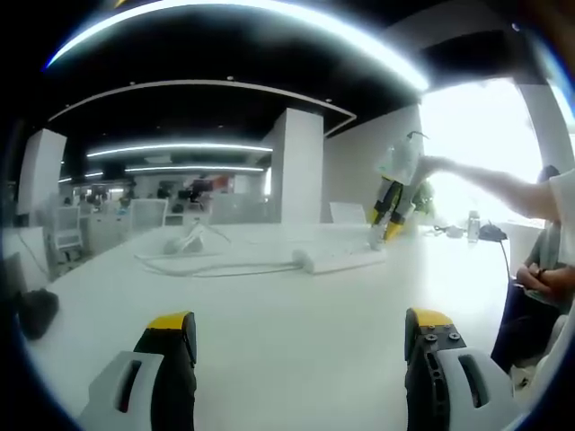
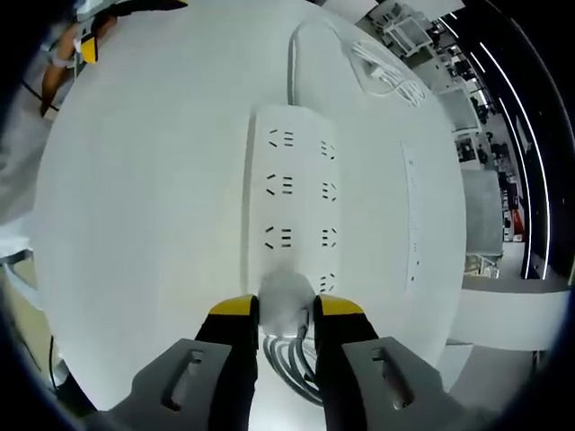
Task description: Straighten the power strip on the desk, plug the charger into it
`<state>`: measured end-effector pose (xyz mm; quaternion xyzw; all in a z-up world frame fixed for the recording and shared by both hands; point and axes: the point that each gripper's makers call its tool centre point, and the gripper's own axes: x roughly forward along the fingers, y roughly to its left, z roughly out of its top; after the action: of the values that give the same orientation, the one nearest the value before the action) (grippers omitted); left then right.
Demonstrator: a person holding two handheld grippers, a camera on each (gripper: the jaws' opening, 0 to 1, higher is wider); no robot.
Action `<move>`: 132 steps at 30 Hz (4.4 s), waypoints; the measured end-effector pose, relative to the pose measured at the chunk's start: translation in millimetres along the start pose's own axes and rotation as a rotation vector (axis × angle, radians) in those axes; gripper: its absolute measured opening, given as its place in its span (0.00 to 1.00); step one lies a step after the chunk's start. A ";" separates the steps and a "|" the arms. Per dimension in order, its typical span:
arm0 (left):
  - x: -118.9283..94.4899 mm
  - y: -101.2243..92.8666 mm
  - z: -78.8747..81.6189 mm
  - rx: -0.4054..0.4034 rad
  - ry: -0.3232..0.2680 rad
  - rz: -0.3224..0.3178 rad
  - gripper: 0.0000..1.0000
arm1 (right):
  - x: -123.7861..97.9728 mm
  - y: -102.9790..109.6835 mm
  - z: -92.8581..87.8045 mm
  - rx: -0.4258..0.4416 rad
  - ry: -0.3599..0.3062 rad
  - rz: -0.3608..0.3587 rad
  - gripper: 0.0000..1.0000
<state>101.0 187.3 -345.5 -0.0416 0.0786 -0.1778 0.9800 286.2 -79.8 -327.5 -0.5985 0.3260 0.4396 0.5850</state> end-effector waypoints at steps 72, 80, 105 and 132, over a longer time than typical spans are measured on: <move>-4.9 0.5 6.0 0.000 -0.018 0.004 0.99 | 3.5 -0.1 26.9 0.127 -0.283 0.016 0.60; -4.4 0.5 4.4 -0.006 -0.018 0.001 0.99 | -0.9 -0.8 36.8 0.139 -0.343 0.000 0.76; -4.5 -0.2 4.2 0.001 -0.014 0.004 0.99 | -53.0 -5.8 55.3 0.146 -0.561 -0.094 1.00; -3.0 -0.9 7.5 0.011 -0.016 -0.003 0.99 | -110.3 -12.6 30.1 0.359 -0.782 -0.257 0.96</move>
<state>99.2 187.9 -337.6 -0.0375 0.0697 -0.1796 0.9806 249.1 -62.5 -220.0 -0.3120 0.0747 0.4931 0.8087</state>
